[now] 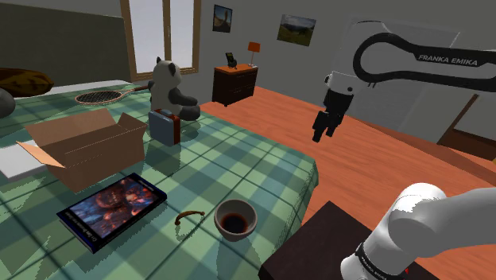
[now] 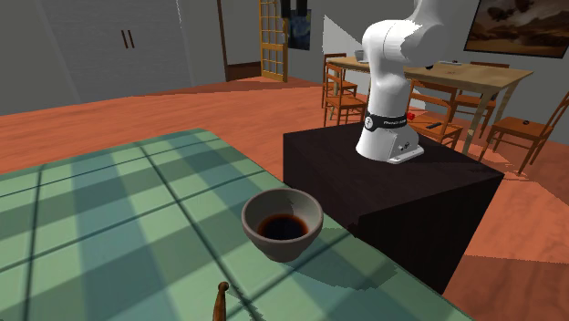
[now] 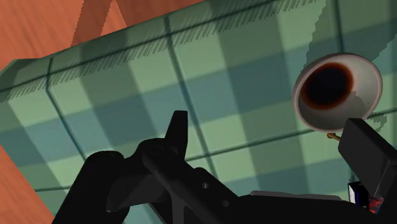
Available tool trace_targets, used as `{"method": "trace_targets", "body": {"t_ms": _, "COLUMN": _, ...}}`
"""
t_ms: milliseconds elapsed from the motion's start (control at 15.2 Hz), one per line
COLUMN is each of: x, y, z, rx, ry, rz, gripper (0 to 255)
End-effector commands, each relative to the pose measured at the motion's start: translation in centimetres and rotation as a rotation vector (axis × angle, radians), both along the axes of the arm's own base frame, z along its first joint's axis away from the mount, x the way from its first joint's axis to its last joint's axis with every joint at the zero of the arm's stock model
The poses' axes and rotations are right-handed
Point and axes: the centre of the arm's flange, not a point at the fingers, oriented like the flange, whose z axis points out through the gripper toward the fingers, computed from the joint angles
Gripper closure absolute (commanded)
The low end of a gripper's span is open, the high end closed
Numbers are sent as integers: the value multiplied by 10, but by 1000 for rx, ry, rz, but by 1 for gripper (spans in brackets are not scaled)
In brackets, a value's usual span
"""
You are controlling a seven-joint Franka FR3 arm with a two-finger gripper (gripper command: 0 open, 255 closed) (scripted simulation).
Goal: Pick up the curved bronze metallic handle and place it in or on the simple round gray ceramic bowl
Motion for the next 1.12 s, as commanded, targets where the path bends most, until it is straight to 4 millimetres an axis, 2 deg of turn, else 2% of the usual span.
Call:
{"method": "trace_targets", "body": {"t_ms": 0, "x": 0, "y": 0, "z": 0, "rx": 0, "ry": 0, "rz": 0, "gripper": 0}}
{"method": "trace_targets", "body": {"t_ms": 528, "x": 73, "y": 44, "z": -66, "rx": 17, "ry": 22, "rz": 125, "gripper": 0}}
{"method": "trace_targets", "body": {"t_ms": 1056, "x": 138, "y": 97, "z": -133, "rx": 34, "ry": 44, "rz": 250, "gripper": 0}}
